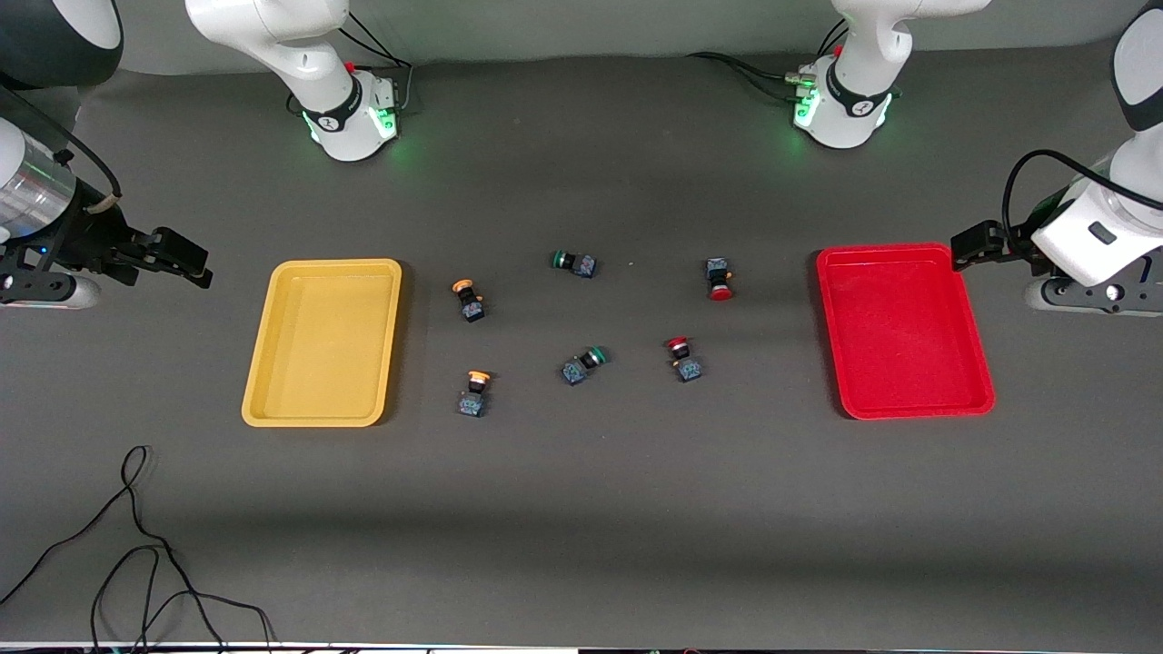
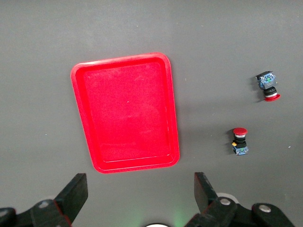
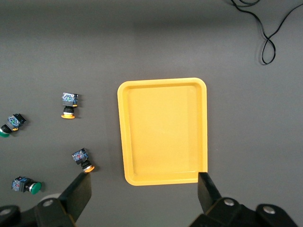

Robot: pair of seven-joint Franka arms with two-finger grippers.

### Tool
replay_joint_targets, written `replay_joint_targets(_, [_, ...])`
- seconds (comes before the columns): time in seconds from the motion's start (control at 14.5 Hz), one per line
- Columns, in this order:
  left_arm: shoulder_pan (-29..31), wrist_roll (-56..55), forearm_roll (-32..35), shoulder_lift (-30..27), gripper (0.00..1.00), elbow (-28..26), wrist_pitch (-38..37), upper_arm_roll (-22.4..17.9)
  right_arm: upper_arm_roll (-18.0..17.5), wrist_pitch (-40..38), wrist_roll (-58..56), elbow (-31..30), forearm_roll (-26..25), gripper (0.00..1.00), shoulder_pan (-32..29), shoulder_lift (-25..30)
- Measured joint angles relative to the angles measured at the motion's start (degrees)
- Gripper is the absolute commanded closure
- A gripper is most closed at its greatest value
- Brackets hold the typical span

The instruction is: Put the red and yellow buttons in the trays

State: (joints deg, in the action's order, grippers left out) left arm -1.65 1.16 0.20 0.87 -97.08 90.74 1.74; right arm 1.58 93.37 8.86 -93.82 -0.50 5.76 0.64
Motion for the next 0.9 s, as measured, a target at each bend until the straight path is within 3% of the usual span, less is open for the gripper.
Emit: replay_joint_targets(0.9, [-0.7,-0.7,-0.9,0.0,0.00,-1.9,0.2,0.1,0.0,-2.1,0.0,-0.3,0.0,0.00,0.0,-0.1])
